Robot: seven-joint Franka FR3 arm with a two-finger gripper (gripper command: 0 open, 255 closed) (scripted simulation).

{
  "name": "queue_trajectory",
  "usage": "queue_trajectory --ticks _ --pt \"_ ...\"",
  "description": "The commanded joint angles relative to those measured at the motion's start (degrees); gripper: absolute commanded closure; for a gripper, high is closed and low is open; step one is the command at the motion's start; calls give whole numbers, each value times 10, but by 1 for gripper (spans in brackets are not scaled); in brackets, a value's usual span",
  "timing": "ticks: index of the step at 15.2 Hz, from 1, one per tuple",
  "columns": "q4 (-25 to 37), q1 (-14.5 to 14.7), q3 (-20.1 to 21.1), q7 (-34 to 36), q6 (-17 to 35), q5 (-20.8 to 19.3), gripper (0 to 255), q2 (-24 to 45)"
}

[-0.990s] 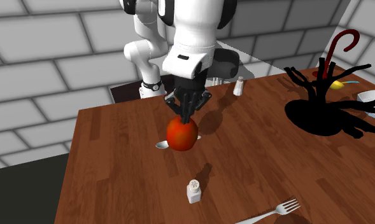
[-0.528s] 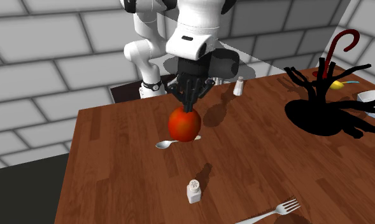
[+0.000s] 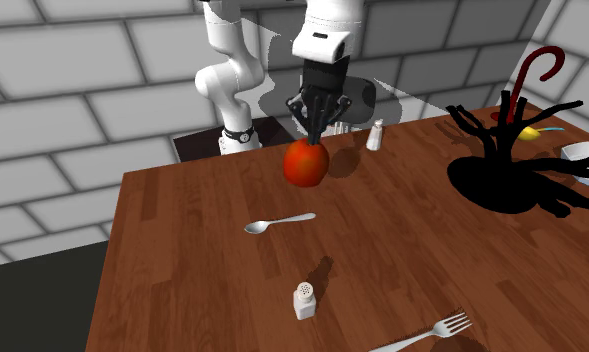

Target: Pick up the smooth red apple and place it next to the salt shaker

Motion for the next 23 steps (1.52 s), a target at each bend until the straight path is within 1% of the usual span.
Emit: queue_trajectory --ticks 1,6,12,17,23 --pt "-37 11 10 22 3 -2 255 -31" --pt "-111 38 40 79 5 1 255 -97" --pt "-175 70 82 150 -2 13 255 -160" --pt "-209 97 122 211 -11 31 255 -198" --pt "-228 129 173 287 -25 56 255 -226"
